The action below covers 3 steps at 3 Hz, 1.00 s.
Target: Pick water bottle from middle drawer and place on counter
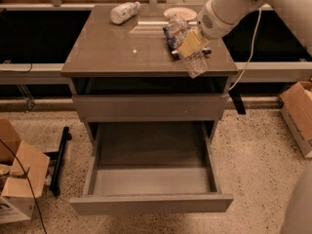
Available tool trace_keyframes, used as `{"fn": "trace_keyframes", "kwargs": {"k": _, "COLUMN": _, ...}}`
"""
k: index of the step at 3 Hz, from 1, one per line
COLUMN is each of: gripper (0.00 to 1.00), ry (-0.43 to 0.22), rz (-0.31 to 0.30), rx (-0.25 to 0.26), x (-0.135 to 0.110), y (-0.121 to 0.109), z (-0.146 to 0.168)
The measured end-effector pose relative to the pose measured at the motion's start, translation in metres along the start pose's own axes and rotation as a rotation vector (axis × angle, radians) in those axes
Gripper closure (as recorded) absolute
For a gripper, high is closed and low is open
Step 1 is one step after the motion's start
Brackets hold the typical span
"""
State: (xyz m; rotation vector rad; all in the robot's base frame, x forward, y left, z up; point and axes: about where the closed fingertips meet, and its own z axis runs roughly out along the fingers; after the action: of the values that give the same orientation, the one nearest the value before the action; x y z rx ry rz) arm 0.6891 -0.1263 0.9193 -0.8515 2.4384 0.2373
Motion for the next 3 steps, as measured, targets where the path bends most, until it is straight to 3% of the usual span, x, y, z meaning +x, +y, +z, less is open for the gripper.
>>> {"fn": "trace_keyframes", "kwargs": {"k": 1, "gripper": 1.00, "ry": -0.073, "rz": -0.036, "rx": 0.027, "x": -0.030, "y": -0.002, "z": 0.007}}
{"fn": "trace_keyframes", "kwargs": {"k": 2, "gripper": 1.00, "ry": -0.175, "rz": -0.152, "rx": 0.083, "x": -0.083, "y": -0.001, "z": 0.012}}
{"fn": "trace_keyframes", "kwargs": {"k": 3, "gripper": 0.88, "ry": -0.229, "rz": -0.241, "rx": 0.070, "x": -0.122, "y": 0.014, "z": 0.029}}
